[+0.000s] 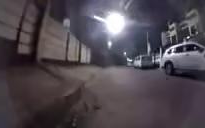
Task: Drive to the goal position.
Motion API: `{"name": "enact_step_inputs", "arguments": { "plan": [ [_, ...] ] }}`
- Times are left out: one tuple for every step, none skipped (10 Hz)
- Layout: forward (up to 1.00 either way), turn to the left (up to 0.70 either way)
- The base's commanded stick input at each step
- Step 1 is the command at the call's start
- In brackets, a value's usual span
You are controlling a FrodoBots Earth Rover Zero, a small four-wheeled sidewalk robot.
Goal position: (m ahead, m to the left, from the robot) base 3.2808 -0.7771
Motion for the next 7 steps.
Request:
{"name": "enact_step_inputs", "arguments": {
  "plan": [
    [0.70,-0.35],
    [0.70,-0.35],
    [0.70,-0.34],
    [0.70,-0.34],
    [0.70,-0.34],
    [0.70,-0.35],
    [0.70,-0.35]
  ]
}}
